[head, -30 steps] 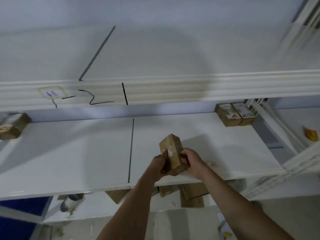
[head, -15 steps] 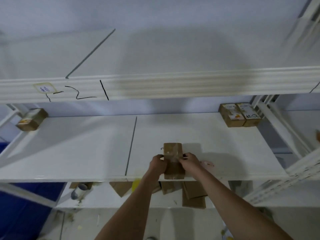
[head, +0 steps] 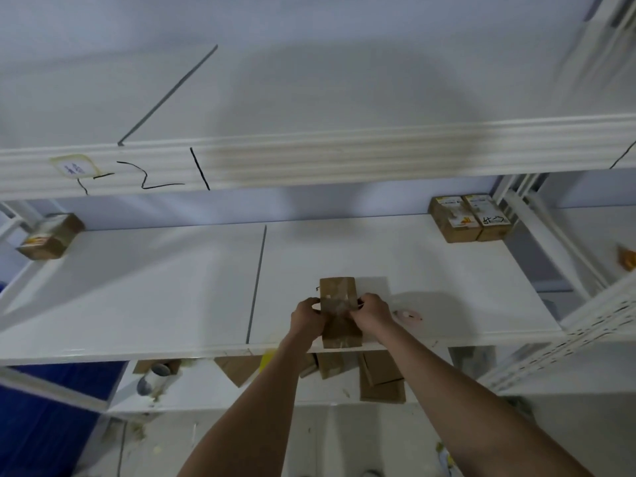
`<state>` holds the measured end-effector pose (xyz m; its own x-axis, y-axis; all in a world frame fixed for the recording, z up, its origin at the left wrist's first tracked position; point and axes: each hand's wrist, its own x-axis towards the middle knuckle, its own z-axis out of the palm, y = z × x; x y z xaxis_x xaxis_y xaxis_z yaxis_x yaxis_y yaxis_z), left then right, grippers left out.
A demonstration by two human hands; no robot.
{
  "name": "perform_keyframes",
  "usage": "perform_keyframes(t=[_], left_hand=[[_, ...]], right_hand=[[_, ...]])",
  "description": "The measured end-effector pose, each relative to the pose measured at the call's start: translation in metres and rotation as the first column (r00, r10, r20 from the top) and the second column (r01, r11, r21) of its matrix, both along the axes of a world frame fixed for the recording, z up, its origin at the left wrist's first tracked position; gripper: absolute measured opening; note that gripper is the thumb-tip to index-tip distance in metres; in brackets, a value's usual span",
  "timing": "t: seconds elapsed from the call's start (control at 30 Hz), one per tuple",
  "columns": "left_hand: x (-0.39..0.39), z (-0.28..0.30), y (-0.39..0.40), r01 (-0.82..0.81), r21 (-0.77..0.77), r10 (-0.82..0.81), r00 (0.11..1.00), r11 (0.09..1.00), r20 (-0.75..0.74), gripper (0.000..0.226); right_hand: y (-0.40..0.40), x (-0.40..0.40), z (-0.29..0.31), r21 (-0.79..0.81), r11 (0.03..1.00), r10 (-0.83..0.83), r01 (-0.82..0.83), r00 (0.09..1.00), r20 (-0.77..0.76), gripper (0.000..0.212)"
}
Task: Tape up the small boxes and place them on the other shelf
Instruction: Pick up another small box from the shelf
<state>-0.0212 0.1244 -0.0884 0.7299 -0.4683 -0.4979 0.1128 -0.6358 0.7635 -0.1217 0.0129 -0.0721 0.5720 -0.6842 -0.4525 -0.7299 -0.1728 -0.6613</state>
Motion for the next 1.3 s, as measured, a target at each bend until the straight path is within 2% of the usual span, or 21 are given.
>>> perform_keyframes(t=[0.13, 0.23, 0.3, 0.53, 0.63, 0.7, 0.83, 0.9, 1.07, 1.17, 1.23, 1.3], left_hand=[[0.002, -0.004, -0.002, -0.014, -0.002, 0.014, 0.999, 1.0, -0.036, 0.041], [0.005, -0.005, -0.002, -0.02, -0.033, 0.017, 0.997, 0.999, -0.077, 0.038], [0.007, -0.008, -0.001, -0.02, -0.051, 0.014, 0.994, 0.999, -0.108, 0.039], [0.01, -0.019, -0.004, -0.033, -0.075, 0.02, 0.986, 0.997, -0.168, 0.054], [0.013, -0.025, -0.003, -0.028, -0.093, 0.008, 0.979, 0.995, -0.203, 0.059], [0.013, -0.018, -0.001, -0.034, -0.13, 0.003, 0.973, 0.991, -0.231, 0.054], [0.012, -0.001, 0.014, -0.132, -0.212, 0.048, 0.932, 0.968, -0.361, 0.047], [0.015, -0.003, 0.019, -0.115, -0.205, 0.048, 0.951, 0.972, -0.306, 0.037], [0.024, 0.003, 0.029, -0.126, -0.166, 0.092, 0.975, 0.978, -0.2, 0.031], [0.032, 0.011, 0.043, -0.153, -0.074, 0.156, 0.987, 0.985, 0.033, 0.028], [0.035, 0.016, 0.06, -0.239, -0.007, 0.238, 0.96, 0.971, 0.148, 0.02], [0.037, 0.018, 0.08, -0.337, 0.046, 0.324, 0.93, 0.941, 0.175, 0.014]], right_hand=[[-0.002, 0.003, -0.003, -0.014, 1.0, -0.027, 0.027, 1.0, 0.001, 0.032], [-0.002, 0.002, -0.008, 0.054, 0.991, -0.122, 0.119, 0.99, 0.065, 0.025], [0.001, 0.003, -0.011, 0.109, 0.975, -0.204, 0.194, 0.975, 0.092, 0.03], [0.007, 0.009, -0.019, 0.189, 0.923, -0.357, 0.335, 0.929, 0.101, 0.035], [0.012, 0.009, -0.021, 0.197, 0.917, -0.376, 0.347, 0.918, 0.131, 0.037], [0.014, 0.009, -0.019, 0.168, 0.921, -0.373, 0.351, 0.92, 0.118, 0.035], [0.009, 0.006, -0.015, 0.16, 0.926, -0.36, 0.342, 0.927, 0.106, 0.033], [0.005, 0.001, -0.013, 0.096, 0.95, -0.304, 0.296, 0.949, 0.083, 0.03], [-0.007, -0.014, -0.002, -0.178, 0.963, -0.198, 0.2, 0.98, 0.03, 0.028], [-0.02, -0.03, -0.002, -0.338, 0.933, -0.129, 0.121, 0.992, -0.002, 0.029], [-0.03, -0.039, -0.006, -0.42, 0.907, -0.082, 0.023, 0.989, -0.122, 0.032], [-0.034, -0.045, -0.008, -0.452, 0.889, -0.071, -0.07, 0.955, -0.289, 0.036]])
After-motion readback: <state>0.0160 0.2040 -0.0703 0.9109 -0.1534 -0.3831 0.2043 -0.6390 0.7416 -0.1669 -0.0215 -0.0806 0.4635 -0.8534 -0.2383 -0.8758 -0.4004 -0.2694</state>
